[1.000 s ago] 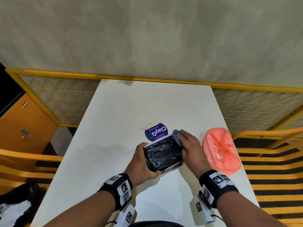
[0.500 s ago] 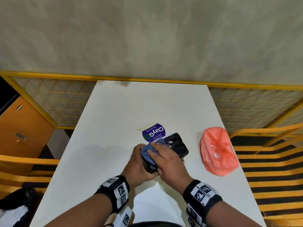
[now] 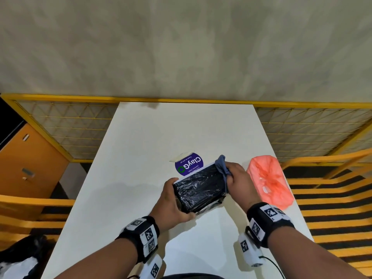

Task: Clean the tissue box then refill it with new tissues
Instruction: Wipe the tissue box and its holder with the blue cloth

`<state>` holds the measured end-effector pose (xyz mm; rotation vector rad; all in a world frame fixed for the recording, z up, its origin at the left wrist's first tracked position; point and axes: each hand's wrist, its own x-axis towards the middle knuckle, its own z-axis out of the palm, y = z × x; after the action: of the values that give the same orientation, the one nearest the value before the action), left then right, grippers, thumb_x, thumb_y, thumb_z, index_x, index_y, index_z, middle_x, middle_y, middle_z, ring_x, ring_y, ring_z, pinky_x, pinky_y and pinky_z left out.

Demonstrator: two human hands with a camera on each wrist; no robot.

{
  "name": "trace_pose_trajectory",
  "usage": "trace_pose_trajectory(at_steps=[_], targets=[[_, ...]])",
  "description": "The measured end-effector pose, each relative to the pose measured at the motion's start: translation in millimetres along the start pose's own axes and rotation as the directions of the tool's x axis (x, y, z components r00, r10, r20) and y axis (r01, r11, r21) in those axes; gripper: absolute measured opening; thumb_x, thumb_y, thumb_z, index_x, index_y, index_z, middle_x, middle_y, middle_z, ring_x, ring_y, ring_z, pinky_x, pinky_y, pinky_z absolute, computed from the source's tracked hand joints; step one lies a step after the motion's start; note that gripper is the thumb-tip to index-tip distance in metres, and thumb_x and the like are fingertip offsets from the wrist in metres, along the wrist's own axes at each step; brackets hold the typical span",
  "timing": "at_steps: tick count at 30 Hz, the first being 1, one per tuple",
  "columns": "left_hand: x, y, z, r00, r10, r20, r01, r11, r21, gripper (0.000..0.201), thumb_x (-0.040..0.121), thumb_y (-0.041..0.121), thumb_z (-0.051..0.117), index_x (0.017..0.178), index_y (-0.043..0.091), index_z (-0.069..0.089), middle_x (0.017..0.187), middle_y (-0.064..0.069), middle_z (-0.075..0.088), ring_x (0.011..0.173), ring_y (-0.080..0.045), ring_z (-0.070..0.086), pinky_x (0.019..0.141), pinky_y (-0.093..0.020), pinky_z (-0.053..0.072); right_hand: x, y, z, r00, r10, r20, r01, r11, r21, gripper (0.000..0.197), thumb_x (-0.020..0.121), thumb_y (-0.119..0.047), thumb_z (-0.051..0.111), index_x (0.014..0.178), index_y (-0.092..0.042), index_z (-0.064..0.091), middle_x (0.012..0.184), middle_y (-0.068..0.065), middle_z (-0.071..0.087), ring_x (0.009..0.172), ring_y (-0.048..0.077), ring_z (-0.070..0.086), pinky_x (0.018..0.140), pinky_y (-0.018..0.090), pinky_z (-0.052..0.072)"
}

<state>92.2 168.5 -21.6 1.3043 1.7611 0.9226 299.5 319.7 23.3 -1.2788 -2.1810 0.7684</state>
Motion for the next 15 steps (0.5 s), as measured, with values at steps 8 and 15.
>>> trace_pose_trajectory(at_steps=[8,15], targets=[[2,56,-17,0.999,-0.002,-0.049,0.022,0.912,0.41,0.141,0.047,0.091,0.058,0.154,0.025,-0.007,0.164,0.003,-0.006,0.151,-0.016,-0.012,0.12,-0.056,-0.003,-25,11,-25,0.93,0.352,-0.109,-0.297,0.891,0.343,0.035,0.093,0.005,0.037,0.085,-0.02,0.06,0.064,0.011,0.053,0.053,0.018,0.048,0.04,0.017,0.041],[67,129,38,0.984,-0.144,0.103,0.025,0.69,0.723,0.135,0.056,0.08,0.065,0.155,0.013,0.002,0.157,-0.008,0.024,0.146,-0.033,0.019,0.107,-0.066,0.023,-56,17,-19,0.91,0.403,-0.092,-0.347,0.866,0.361,0.032,0.093,0.003,0.041,0.104,-0.016,0.063,0.088,0.012,0.066,0.078,0.018,0.062,0.058,0.012,0.045]])
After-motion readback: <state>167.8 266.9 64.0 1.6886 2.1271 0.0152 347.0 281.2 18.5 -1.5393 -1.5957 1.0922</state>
